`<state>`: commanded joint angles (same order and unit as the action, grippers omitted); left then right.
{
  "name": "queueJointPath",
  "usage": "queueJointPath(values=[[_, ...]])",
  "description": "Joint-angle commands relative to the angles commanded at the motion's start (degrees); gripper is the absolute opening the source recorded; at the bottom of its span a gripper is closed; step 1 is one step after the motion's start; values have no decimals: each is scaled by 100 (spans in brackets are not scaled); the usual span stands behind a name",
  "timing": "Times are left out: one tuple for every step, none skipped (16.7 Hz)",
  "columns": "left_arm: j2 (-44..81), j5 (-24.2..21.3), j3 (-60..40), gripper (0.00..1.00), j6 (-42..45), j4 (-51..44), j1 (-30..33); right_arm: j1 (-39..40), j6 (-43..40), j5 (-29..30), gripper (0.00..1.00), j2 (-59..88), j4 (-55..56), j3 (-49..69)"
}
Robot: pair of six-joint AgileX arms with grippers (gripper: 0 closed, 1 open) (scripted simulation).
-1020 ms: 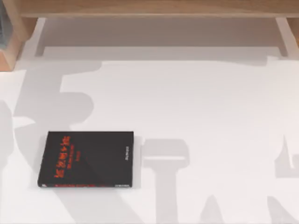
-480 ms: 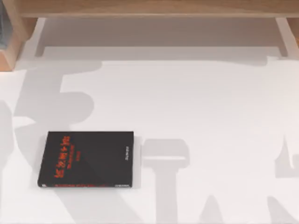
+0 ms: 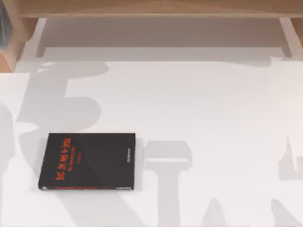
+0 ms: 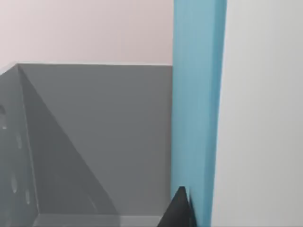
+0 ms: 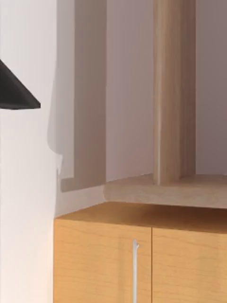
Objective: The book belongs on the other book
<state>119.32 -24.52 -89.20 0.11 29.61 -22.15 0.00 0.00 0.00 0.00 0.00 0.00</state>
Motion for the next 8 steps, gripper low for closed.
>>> queueJointPath(values=[[0, 0, 0, 0, 0, 0, 0, 0, 0, 0, 100, 0, 0, 0], [-56, 56, 11, 0, 31, 2, 11, 0, 0, 0, 100, 0, 0, 0], [-172, 173, 26, 0, 93, 10, 48, 0, 0, 0, 100, 0, 0, 0], [-348, 349, 43, 0, 185, 24, 124, 0, 0, 0, 100, 0, 0, 0], [-580, 584, 61, 0, 304, 44, 246, 0, 0, 0, 100, 0, 0, 0], [-864, 879, 82, 0, 447, 68, 412, 0, 0, 0, 100, 0, 0, 0], [-1190, 1227, 110, 0, 612, 91, 618, 0, 0, 0, 100, 0, 0, 0], [-1547, 1620, 153, 0, 794, 111, 862, 0, 0, 0, 100, 0, 0, 0]])
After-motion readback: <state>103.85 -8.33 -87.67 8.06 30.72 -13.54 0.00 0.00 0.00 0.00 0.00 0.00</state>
